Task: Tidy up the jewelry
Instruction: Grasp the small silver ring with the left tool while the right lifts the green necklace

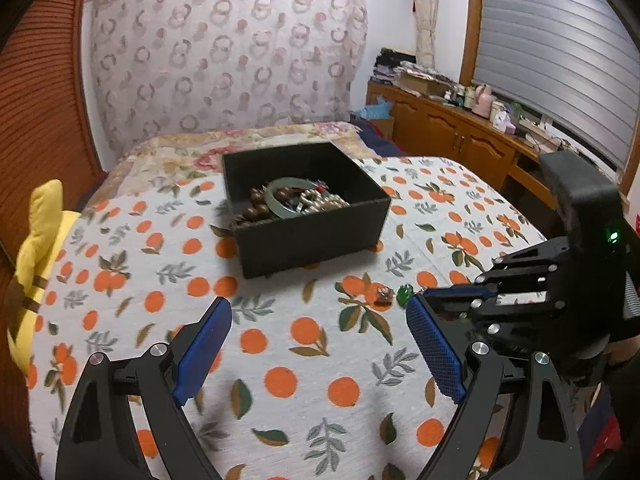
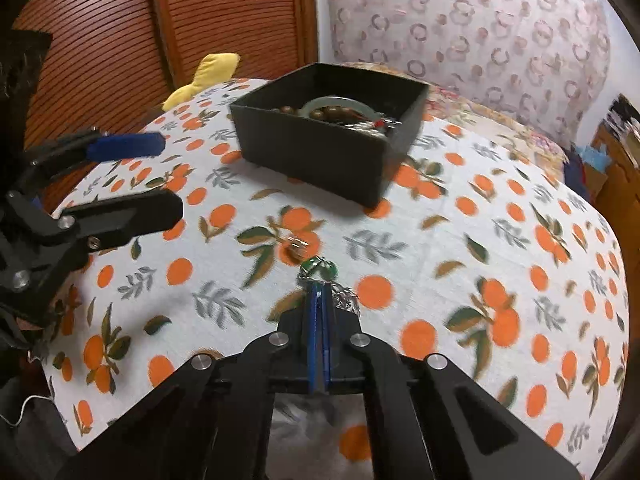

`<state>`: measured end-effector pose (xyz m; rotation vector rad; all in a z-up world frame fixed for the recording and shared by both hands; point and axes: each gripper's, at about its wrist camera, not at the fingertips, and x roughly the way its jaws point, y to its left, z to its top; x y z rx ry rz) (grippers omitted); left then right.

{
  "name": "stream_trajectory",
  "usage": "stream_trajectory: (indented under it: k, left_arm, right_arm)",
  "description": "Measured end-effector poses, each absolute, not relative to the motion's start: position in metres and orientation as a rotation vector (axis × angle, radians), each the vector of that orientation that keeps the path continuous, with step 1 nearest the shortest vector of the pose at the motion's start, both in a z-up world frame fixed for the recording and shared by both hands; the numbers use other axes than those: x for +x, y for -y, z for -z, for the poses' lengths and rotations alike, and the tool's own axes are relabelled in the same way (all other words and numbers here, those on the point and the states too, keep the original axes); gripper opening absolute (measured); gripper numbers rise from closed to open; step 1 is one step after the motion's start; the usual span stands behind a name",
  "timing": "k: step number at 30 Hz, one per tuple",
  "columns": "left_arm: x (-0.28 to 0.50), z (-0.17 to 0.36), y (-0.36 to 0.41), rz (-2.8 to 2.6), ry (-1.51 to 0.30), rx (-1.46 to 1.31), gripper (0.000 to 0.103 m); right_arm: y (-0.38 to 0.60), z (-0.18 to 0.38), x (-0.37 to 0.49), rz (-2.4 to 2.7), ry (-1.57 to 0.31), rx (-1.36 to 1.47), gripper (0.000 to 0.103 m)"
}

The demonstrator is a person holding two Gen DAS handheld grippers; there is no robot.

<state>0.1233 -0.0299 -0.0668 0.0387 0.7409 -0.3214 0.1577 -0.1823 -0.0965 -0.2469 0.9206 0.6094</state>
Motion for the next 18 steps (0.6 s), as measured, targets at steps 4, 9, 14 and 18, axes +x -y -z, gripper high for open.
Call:
stream_trajectory:
  k: [4, 9, 14, 18]
  left_arm:
    - [0.134, 0.076, 0.039, 0.338, -0.791, 0.045, 0.086]
    - [0.144, 0.082, 0.048, 0.362, -0.834, 0.053, 0.085]
    - [0.148, 0.084, 0.051, 0.353, -0.844, 0.065, 0.085]
    - [0.149, 0.085, 0.052, 0.359, -0.846, 0.071, 0.085]
  right_arm:
    - [0.198, 0.088, 0.151, -0.596, -0.886, -0.219, 0.002]
    - [0.21, 0.076, 0.148, -0.588, -0.845, -0.189, 0.002]
    - [0.207, 0.079, 0.151, -0.606, -0.84, -0.192, 0.002]
    - [0.204, 0.073, 0.149, -0.59, -0.81, -0.195, 0.002]
